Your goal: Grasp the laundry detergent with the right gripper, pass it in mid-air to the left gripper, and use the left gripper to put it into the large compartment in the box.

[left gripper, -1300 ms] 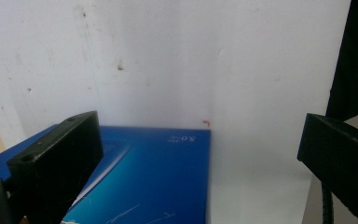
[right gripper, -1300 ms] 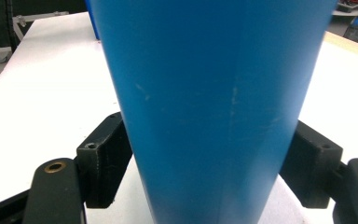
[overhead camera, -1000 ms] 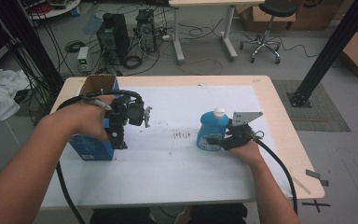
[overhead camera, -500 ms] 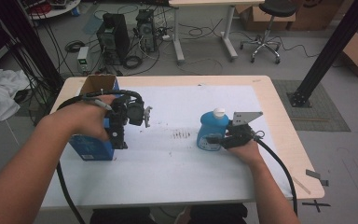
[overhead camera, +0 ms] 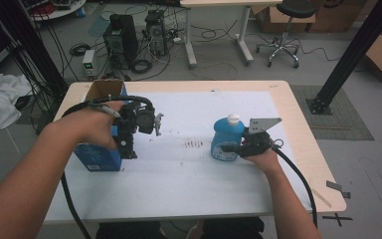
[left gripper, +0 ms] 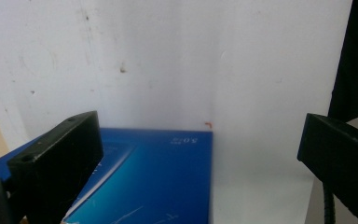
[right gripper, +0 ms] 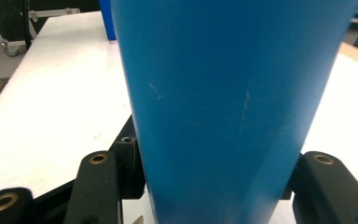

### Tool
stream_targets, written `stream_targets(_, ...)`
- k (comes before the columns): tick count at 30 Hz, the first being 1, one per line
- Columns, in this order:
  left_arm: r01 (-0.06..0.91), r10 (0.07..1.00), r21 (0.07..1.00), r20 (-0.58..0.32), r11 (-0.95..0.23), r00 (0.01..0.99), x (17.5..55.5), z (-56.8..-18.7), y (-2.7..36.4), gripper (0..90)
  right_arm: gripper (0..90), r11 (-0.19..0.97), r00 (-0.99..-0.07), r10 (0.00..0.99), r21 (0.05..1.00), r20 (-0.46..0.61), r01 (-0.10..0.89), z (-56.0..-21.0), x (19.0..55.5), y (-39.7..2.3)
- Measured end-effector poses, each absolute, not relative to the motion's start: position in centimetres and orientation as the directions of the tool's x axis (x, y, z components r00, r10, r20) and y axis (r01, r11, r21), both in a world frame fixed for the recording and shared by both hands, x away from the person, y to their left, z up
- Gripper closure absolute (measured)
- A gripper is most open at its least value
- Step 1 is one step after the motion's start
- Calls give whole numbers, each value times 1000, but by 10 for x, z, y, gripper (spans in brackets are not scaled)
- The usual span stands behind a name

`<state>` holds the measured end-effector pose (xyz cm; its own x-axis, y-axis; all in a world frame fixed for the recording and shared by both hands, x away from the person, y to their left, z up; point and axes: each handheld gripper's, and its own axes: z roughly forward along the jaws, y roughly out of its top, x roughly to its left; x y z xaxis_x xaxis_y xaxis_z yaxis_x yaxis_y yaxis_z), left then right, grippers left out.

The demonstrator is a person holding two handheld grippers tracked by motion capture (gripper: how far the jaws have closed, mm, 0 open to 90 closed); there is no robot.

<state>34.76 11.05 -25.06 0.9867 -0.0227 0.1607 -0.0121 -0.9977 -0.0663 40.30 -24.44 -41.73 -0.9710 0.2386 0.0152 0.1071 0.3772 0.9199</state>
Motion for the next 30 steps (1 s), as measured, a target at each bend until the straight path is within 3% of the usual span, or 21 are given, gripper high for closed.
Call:
stream_targets(16, -33, -41, -52, 172, -998, 984, 347, -242, 100, 5, 456, 376, -993, 114, 927, -29, 16, -365, 370, -235)
stream_targets(30, -57, -63, -42, 162, -998, 985, 344, -244, 84, 5, 454, 397, -998, 42, 917, -43, -23, -367, 339, -184)
